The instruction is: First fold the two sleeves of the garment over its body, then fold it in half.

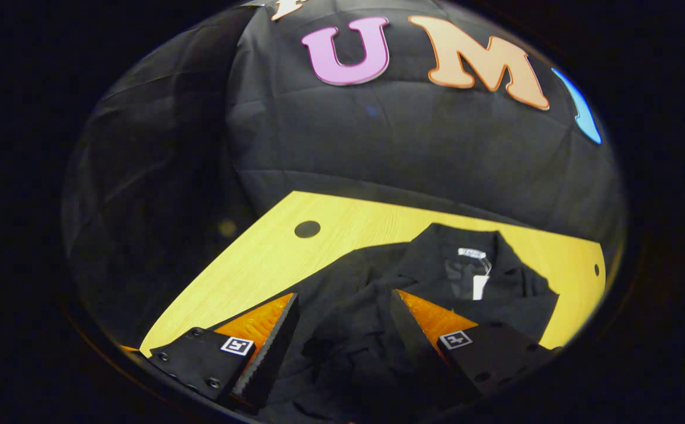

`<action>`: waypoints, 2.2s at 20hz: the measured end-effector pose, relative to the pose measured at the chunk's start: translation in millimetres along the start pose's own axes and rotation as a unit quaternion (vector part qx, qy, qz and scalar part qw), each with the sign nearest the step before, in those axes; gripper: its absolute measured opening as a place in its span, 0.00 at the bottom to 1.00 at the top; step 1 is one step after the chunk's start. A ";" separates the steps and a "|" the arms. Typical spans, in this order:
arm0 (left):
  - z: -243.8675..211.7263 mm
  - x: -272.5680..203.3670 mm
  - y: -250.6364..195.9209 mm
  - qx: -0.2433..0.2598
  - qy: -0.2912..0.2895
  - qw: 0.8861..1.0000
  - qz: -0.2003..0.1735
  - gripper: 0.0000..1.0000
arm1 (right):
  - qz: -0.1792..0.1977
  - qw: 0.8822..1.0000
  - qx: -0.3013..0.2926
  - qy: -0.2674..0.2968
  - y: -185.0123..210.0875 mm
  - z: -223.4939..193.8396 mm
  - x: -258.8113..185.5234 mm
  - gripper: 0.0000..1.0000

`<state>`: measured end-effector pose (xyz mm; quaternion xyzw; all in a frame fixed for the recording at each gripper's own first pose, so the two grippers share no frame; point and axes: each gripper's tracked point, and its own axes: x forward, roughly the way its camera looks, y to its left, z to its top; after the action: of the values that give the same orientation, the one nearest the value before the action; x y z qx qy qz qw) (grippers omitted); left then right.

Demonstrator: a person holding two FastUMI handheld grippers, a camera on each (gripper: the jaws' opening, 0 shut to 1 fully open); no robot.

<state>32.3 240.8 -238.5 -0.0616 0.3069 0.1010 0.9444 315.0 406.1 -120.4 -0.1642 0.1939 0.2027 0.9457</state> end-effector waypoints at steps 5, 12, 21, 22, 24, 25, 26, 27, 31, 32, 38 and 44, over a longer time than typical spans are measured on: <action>-20.0 9.9 10.7 0.023 0.022 0.999 0.017 0.96 | -0.008 0.999 -0.001 -0.046 -21.7 14.6 -55.7 0.98; -22.6 9.9 13.7 0.027 0.037 0.999 0.019 0.96 | -0.067 0.996 0.008 -0.053 -78.3 -21.8 -119.1 0.98; -22.7 6.2 8.7 0.044 0.041 0.998 -0.005 0.90 | -0.137 0.987 0.067 -0.046 -133.1 -74.6 -202.0 0.98; -20.0 6.4 6.9 0.049 0.036 0.998 -0.009 0.86 | -0.143 0.986 0.072 -0.043 -137.2 -81.7 -210.2 0.98; -19.3 8.6 2.2 0.058 0.031 0.998 -0.020 0.76 | -0.152 0.984 0.089 -0.039 -144.5 -91.5 -225.6 0.98; -18.9 9.6 -1.7 0.061 0.028 0.997 -0.026 0.70 | -0.155 0.982 0.098 -0.039 -146.1 -96.1 -235.4 0.98; -17.1 10.5 -5.7 0.065 0.023 0.997 -0.027 0.53 | -0.157 0.981 0.106 -0.038 -148.6 -100.1 -242.1 0.98; -19.1 9.6 -10.8 0.073 0.023 0.997 -0.030 0.36 | -0.158 0.980 0.114 -0.036 -150.5 -105.8 -248.3 0.98; -20.9 4.8 -13.0 0.129 0.017 0.991 -0.029 0.00 | -0.169 0.976 0.136 -0.035 -162.0 -126.3 -272.5 0.98; -18.9 4.7 -13.0 0.125 0.013 0.992 -0.026 0.00 | -0.170 0.974 0.142 -0.037 -165.4 -129.8 -276.4 0.98; -15.2 5.6 -14.0 0.070 0.016 0.997 -0.007 0.00 | -0.172 0.969 0.173 -0.039 -178.0 -153.8 -290.1 0.98; 1.7 9.9 -30.2 0.065 0.024 0.998 -0.004 0.00 | -0.161 0.968 0.192 -0.013 -187.3 -181.1 -291.3 0.94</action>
<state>48.0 213.2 -241.4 -0.0036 0.3347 0.0756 0.9393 99.0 80.7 -108.4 -0.0061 0.1882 0.0083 0.9821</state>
